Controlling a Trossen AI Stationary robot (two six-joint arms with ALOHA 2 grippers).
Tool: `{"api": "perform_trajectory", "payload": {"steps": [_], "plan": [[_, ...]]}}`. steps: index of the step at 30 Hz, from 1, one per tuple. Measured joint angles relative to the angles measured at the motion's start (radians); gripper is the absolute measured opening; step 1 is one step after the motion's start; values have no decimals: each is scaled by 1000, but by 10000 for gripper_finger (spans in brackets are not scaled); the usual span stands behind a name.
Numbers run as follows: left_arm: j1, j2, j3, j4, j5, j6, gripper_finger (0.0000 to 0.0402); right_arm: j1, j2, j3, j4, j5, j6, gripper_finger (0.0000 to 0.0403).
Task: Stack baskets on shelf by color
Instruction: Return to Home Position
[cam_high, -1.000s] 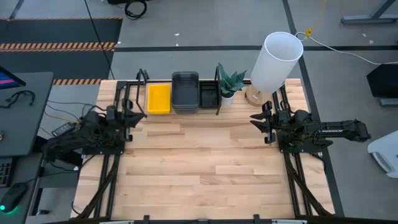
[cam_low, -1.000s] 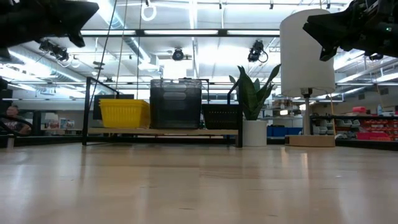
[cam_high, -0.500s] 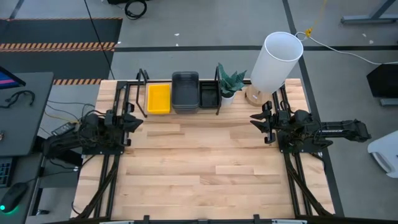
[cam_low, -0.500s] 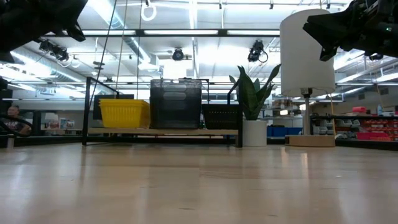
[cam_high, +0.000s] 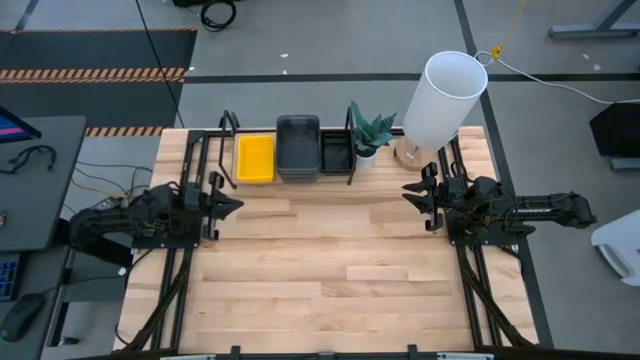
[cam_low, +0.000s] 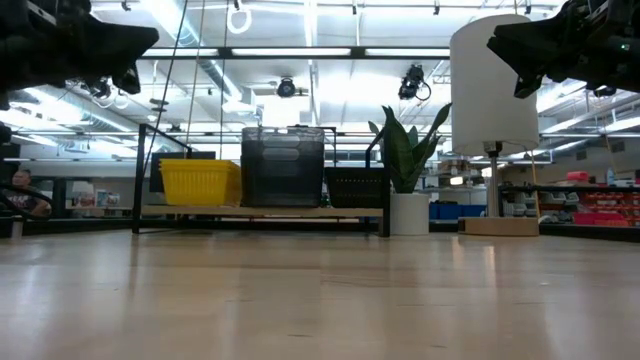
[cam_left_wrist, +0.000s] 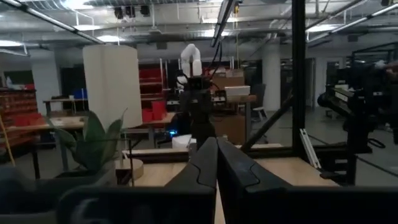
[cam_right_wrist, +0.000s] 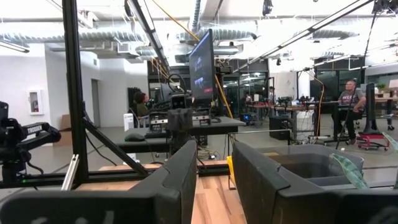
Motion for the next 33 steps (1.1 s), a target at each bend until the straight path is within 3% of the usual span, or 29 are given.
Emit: {"api": "perform_trajectory", "payload": {"steps": [7,10,26,33], "plan": [[-13,3,1,-247,-11,-96,12,0,0,0,0,0,0,109],[-13,26,0,-243,-24,-144,12,0,0,0,0,0,0,109],[-12,32,0,-213,-39,-87,34,0,0,0,0,0,0,109],[-12,32,0,-213,-39,-86,25,0,0,0,0,0,0,109]]}}
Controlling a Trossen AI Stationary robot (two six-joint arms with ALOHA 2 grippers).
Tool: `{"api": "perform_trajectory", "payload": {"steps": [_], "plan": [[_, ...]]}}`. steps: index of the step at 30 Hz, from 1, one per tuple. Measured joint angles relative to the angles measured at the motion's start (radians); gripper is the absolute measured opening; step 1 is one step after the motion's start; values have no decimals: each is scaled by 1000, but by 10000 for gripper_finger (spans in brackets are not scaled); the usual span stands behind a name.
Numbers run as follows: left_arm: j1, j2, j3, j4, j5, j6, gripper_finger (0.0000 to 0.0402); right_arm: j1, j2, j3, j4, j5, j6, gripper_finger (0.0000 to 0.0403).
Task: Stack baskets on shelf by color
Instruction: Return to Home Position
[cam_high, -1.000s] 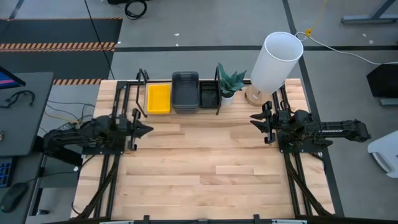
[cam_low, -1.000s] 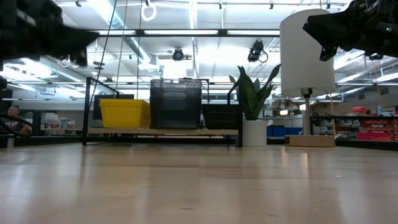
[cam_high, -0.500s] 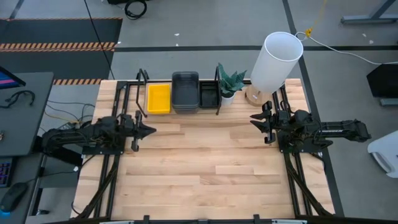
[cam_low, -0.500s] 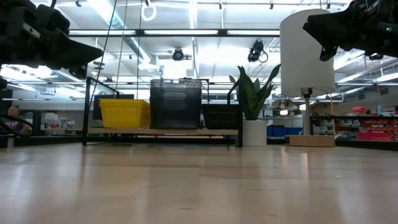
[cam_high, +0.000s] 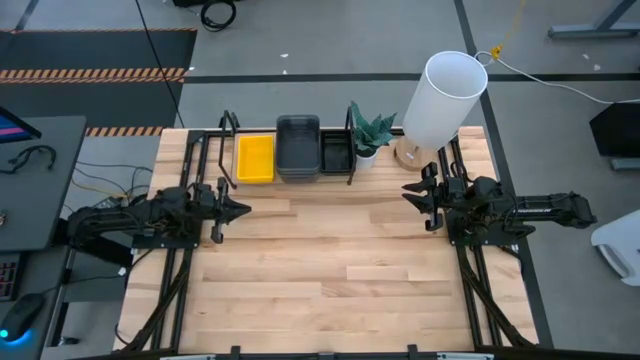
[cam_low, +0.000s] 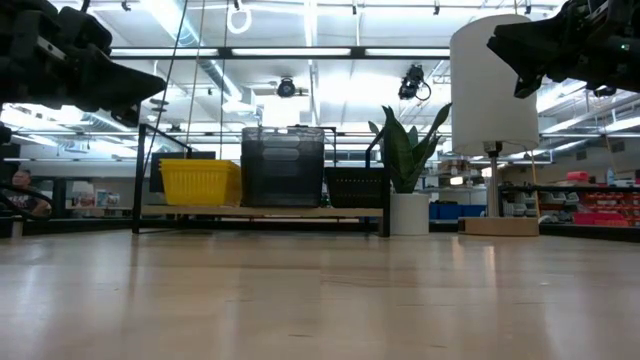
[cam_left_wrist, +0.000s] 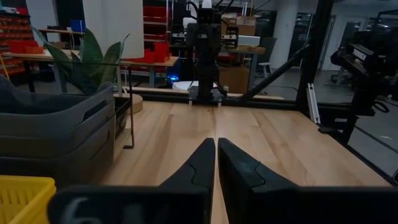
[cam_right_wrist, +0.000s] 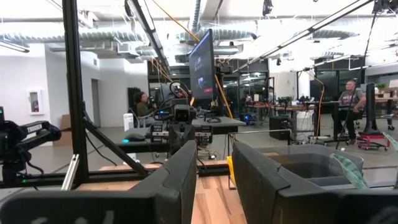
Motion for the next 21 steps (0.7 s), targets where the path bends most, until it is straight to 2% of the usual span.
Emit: {"api": "perform_trajectory", "payload": {"steps": [14,21], "plan": [[0,0,0,1,0,0,36,0,0,0,0,0,0,109],[0,0,0,1,0,0,27,0,0,0,0,0,0,109]]}}
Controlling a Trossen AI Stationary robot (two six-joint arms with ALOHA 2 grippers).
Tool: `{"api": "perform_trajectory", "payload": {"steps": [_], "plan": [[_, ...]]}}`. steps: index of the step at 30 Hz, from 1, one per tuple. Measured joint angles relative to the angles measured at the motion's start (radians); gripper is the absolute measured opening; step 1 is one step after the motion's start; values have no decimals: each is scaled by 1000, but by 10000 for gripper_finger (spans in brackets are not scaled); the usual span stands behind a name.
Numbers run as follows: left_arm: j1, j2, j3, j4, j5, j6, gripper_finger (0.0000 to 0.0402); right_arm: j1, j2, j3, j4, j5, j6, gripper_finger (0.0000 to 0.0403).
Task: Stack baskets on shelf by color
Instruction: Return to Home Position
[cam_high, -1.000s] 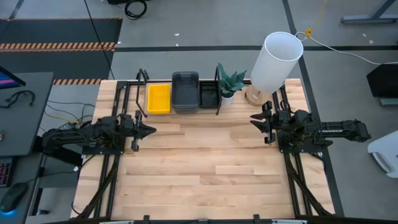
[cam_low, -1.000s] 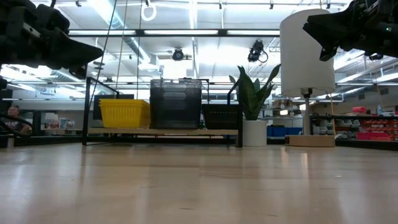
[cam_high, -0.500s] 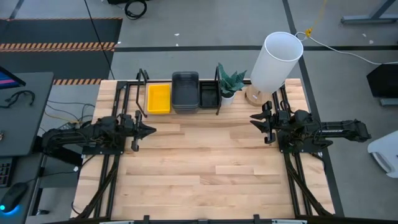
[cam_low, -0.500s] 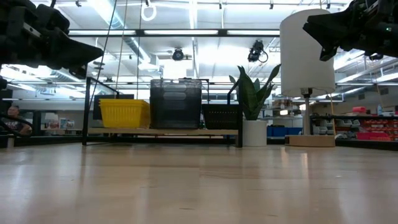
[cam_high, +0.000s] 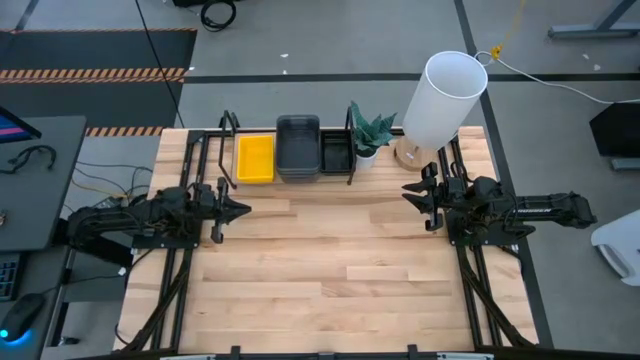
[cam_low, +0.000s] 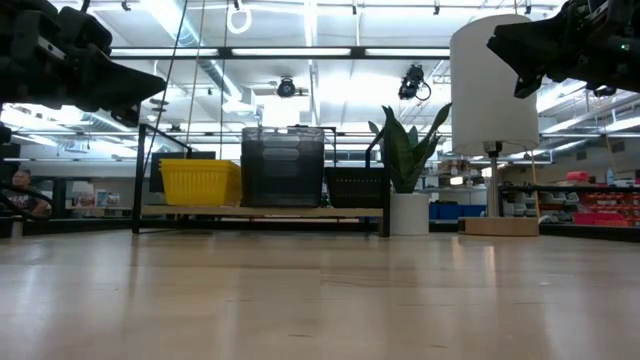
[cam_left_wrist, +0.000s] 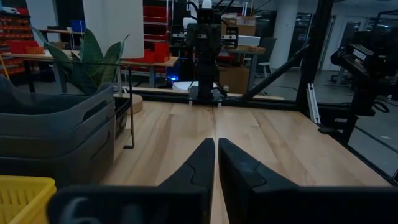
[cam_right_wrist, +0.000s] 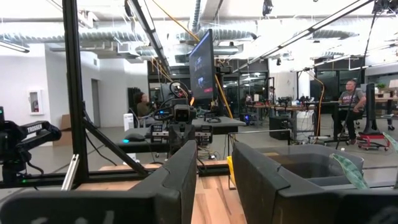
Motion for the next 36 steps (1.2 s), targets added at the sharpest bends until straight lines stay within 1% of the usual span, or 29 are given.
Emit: {"api": "perform_trajectory", "payload": {"steps": [4,12,21,30,36], "plan": [[0,0,0,0,0,0,24,0,0,0,0,0,0,109],[0,0,0,0,0,0,36,0,0,0,0,0,0,109],[0,0,0,0,0,0,24,0,0,0,0,0,0,109],[0,0,0,0,0,0,36,0,0,0,0,0,0,109],[0,0,0,0,0,0,28,0,0,0,0,0,0,109]]}}
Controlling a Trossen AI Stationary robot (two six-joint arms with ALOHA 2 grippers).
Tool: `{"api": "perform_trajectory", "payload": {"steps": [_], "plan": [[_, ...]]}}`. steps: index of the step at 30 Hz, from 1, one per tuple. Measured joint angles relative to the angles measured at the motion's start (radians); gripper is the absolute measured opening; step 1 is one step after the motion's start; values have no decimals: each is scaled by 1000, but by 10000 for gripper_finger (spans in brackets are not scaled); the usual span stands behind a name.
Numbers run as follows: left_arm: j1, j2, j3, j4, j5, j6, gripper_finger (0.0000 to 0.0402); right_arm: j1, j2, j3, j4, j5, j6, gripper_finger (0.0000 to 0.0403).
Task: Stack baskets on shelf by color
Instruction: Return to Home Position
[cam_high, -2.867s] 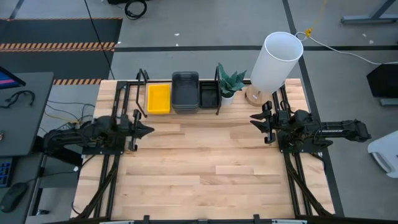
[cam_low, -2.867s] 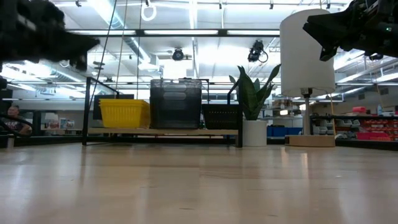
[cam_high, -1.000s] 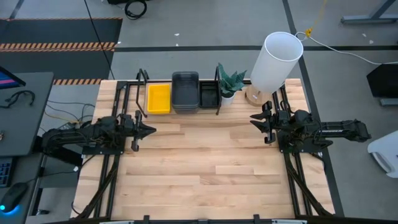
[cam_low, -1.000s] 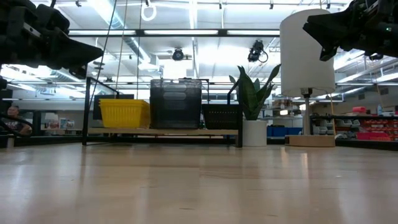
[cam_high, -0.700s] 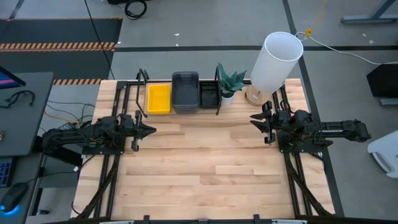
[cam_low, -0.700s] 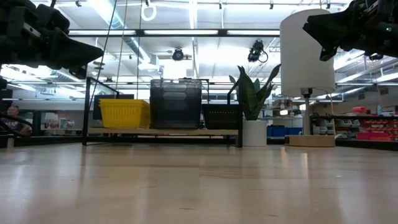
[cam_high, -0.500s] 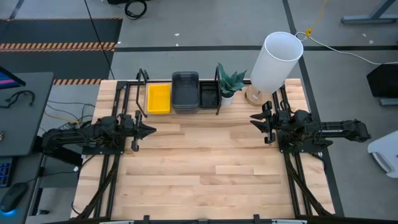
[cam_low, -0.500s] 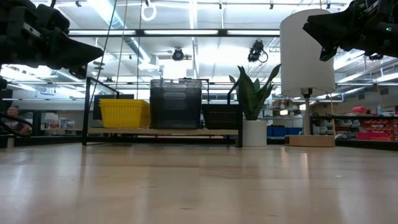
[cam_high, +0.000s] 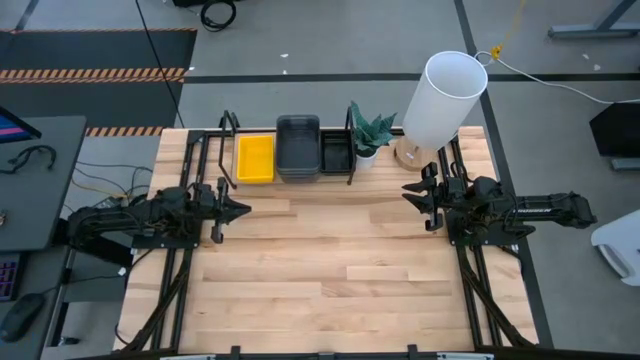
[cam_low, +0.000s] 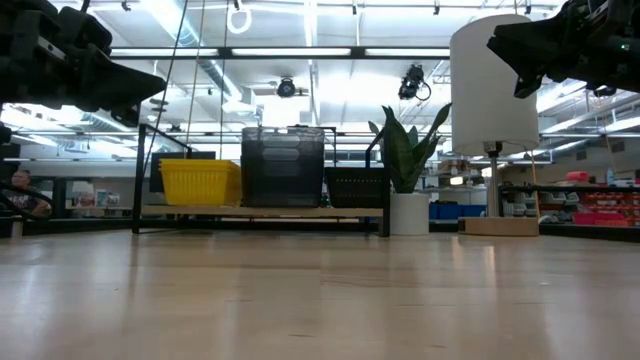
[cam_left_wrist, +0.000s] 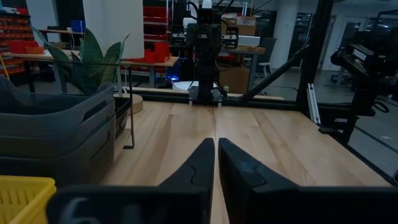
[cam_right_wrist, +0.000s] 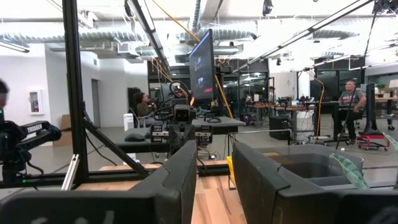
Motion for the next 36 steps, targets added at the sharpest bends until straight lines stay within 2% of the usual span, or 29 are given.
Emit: {"api": "perform_trajectory", "payload": {"steps": [13,22,31,36], "plan": [[0,0,0,0,0,0,37,0,0,0,0,0,0,109],[0,0,0,0,0,0,23,0,0,0,0,0,0,109],[0,0,0,0,0,0,36,0,0,0,0,0,0,109],[0,0,0,0,0,0,29,0,0,0,0,0,0,109]]}}
